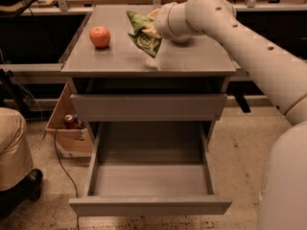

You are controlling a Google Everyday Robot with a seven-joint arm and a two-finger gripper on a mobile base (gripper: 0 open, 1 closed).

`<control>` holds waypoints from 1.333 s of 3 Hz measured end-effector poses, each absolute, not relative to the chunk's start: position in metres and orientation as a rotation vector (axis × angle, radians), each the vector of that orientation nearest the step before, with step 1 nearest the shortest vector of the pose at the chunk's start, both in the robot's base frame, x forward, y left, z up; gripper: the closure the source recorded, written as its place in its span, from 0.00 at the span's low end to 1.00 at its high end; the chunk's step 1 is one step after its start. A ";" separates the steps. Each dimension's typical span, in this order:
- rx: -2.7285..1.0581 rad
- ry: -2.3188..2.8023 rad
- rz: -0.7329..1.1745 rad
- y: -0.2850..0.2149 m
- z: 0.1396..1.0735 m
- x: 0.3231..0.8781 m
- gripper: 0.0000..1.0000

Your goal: Pick green jalapeno chip bag from middle drawer and place on counter

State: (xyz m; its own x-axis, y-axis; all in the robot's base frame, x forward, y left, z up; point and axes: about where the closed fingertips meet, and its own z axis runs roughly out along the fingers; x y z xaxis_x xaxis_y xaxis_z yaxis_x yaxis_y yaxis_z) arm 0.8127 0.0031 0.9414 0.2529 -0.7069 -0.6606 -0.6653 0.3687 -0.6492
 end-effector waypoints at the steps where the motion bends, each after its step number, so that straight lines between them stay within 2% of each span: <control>1: -1.323 1.455 0.009 0.020 0.921 0.827 0.81; 2: -1.323 1.459 0.061 0.038 0.910 0.834 0.52; 4: -1.342 1.461 0.119 0.059 0.903 0.834 0.05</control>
Offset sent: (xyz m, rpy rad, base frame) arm 0.0298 0.0420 -0.0381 0.0707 0.0758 0.0459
